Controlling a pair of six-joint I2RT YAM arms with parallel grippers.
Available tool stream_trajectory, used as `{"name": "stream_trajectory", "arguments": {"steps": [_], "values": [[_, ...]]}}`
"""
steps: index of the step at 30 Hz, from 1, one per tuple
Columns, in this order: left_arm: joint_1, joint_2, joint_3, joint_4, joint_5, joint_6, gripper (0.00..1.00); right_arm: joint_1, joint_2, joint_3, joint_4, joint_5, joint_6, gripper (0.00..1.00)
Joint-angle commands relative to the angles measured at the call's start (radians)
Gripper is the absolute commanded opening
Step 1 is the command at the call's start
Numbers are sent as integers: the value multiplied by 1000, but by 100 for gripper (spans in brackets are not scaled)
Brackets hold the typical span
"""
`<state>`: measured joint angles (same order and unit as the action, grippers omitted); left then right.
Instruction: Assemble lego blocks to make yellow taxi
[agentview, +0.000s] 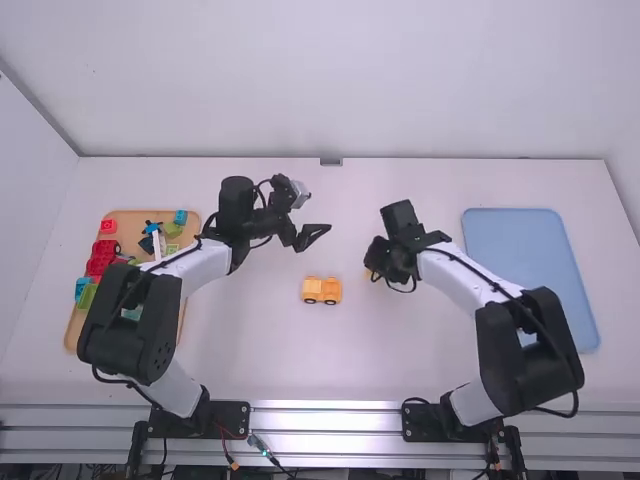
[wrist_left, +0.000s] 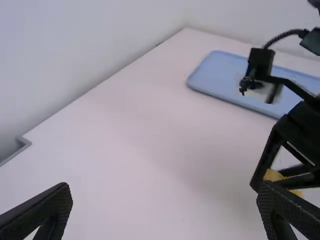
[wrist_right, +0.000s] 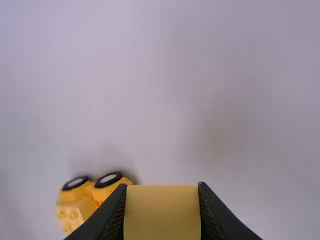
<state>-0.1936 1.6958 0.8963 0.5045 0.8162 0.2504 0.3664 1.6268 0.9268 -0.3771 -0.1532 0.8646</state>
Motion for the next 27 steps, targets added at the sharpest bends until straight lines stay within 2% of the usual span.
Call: {"name": "stream_trajectory", "arguments": {"steps": [1,5,11,16,27], "values": [[1,-7,-5,0,-5,0,99,1,16,-45,-3,19,412,0],[6,-7,-5,0,-5,0,99,1,17,-108,24,6,724,0],[-2,-7,-5,-5,6,0,99,-10,17,-166,64,-6,928,0],[-3,-7,-5,-8,6,0,99,-20,24,-187,98,2,958,0],[-2,-7,-5,-42,5,1,99,-23,165,-187,244,-86,919,0]]}}
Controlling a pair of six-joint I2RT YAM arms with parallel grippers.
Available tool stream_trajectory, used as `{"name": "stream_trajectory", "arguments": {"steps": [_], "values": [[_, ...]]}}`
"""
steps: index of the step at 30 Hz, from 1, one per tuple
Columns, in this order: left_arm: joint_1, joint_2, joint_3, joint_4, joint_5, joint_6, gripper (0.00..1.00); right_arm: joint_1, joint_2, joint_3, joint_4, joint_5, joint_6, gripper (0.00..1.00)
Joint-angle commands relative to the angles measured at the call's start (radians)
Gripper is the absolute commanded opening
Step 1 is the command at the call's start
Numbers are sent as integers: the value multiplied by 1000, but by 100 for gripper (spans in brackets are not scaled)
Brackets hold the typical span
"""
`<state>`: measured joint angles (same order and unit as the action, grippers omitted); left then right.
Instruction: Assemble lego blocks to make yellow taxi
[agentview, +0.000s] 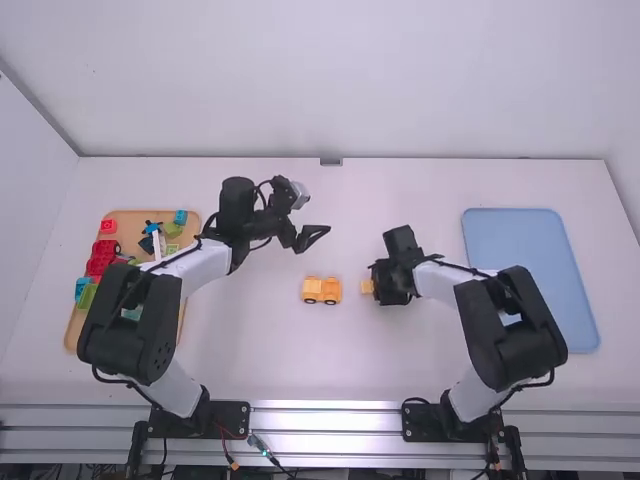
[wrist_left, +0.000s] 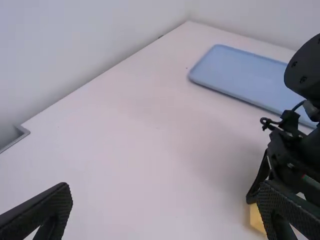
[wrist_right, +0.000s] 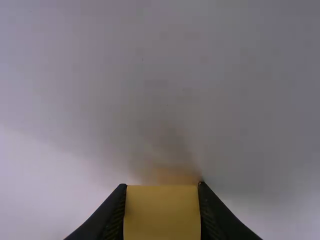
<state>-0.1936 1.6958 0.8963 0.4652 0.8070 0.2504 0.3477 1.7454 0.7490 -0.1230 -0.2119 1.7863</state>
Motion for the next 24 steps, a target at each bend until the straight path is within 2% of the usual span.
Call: {"name": "stream_trajectory", "arguments": {"steps": [1,3,4,6,8,10,11,13,20,24], "values": [[-2,-7,-5,-3,14,1,99,-10,50,-9,-12,-43,-3,0],[-2,-7,-5,-5,14,1,99,-22,55,-9,-11,-66,-23,27],[-2,-7,-5,-5,14,1,99,-32,56,-9,-13,-82,-42,52],[-2,-7,-5,-5,14,1,99,-53,55,-9,-11,-113,-67,66],[-2,-7,-5,-5,14,1,99,-63,55,-9,-15,-129,-67,68],[-2,-7,-5,-5,11,1,99,-74,55,-9,-11,-135,-87,78],[-2,-7,-5,-5,11,1,99,-80,55,-8,-12,-137,-95,88],[-2,-7,-5,-5,11,2,99,-78,53,-8,-3,-137,-117,99],[-2,-7,-5,-1,11,1,99,-79,49,-8,56,-166,-187,99],[-2,-7,-5,-2,12,9,99,-105,17,-8,103,-232,-307,99]]}}
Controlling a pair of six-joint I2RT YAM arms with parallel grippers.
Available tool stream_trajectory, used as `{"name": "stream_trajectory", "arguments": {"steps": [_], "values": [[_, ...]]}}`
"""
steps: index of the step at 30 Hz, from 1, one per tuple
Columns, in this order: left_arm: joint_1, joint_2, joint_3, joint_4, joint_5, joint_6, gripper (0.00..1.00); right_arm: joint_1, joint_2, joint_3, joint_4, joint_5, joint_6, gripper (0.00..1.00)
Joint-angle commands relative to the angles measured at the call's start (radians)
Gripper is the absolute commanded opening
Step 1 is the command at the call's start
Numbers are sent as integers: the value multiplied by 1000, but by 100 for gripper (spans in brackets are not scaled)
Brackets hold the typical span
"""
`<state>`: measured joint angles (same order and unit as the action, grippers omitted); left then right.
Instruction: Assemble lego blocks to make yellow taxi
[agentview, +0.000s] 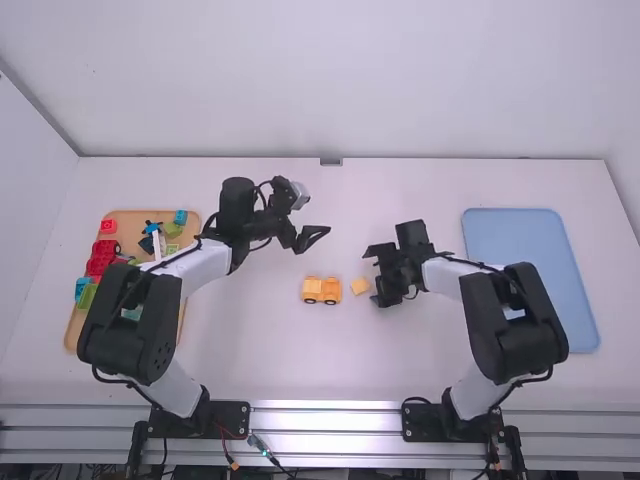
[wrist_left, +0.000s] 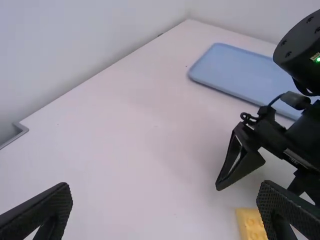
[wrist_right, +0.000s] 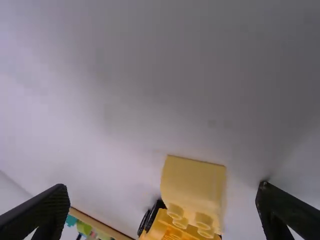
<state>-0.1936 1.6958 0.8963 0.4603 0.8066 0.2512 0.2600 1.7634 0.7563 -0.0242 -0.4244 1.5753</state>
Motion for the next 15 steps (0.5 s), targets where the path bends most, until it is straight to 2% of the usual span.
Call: {"name": "stream_trajectory", "arguments": {"steps": [1,3,6,7,10,11,13,15], "values": [[-2,-7,-5,3,11,7,99,-28,-11,-16,16,-41,-132,100],[-2,-7,-5,1,11,7,99,-44,-31,-15,51,-86,-222,100],[-2,-7,-5,0,11,8,99,-95,-119,-15,151,-278,-578,99],[-2,-7,-5,0,11,7,99,-99,-128,-15,160,-298,-616,99],[-2,-7,-5,0,11,7,99,-131,-198,-15,220,-455,-907,99],[-2,-7,-5,0,13,7,99,-142,-232,-16,218,-520,-1094,99],[-2,-7,-5,0,14,7,99,-154,-274,-16,167,-542,-1359,99],[-3,-7,-5,0,11,6,99,-171,-304,-16,148,-498,-1539,99]]}}
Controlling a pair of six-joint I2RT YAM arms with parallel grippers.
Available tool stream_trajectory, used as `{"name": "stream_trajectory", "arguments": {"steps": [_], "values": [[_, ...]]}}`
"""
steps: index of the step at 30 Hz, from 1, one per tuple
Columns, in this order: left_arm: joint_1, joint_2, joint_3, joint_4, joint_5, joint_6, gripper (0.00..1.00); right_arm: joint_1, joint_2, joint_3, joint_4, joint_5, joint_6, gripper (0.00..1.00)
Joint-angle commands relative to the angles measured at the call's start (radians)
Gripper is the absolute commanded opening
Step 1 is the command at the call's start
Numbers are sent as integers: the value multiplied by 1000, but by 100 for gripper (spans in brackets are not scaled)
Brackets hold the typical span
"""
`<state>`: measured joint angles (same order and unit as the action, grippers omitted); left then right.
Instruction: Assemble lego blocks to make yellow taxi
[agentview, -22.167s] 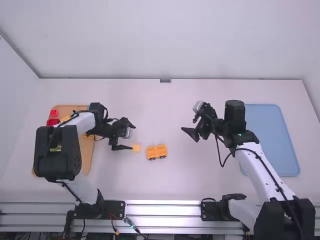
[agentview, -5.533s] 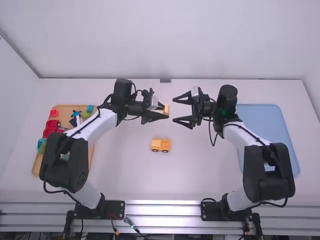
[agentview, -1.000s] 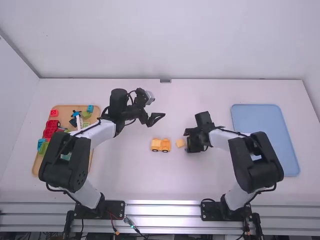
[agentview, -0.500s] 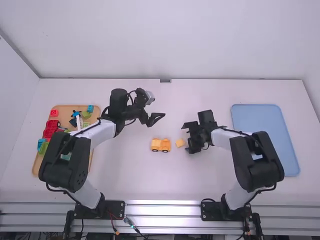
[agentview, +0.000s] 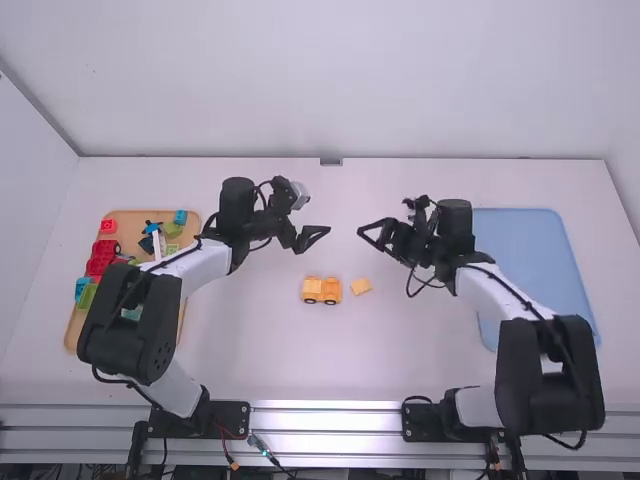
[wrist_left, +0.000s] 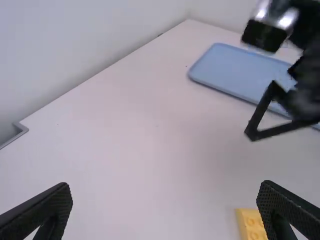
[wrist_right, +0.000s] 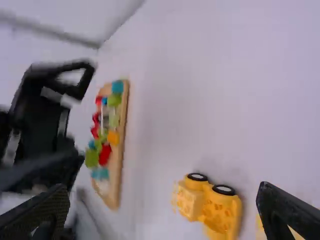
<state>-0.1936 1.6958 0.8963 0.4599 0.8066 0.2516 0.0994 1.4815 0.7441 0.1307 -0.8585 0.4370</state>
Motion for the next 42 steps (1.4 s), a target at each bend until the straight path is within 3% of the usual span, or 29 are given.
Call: {"name": "stream_trajectory", "arguments": {"steps": [1,6,10,13,16,23,33,36,42], "values": [[-3,-7,-5,-1,11,6,99,-27,-41,-4,-3,0,-512,99],[-2,-7,-5,-27,16,7,99,-75,-71,-4,11,34,-582,99],[-2,-7,-5,-82,42,100,99,-79,-70,-4,-169,2,-1159,99],[-2,-7,-5,-164,130,299,99,-79,-48,-4,-253,-69,-1410,99],[9,-7,-5,-274,235,510,99,-78,-14,-4,-274,-117,-1539,99],[10,-7,-5,-508,364,877,99,-55,118,13,-302,-146,-1756,99],[13,-7,-5,-534,356,861,99,24,391,216,-559,-58,-2005,100],[6,-7,-11,-534,357,864,99,25,481,240,-586,-34,-2117,94],[8,-7,-21,-533,357,863,99,25,575,272,-582,-34,-2120,83]]}}
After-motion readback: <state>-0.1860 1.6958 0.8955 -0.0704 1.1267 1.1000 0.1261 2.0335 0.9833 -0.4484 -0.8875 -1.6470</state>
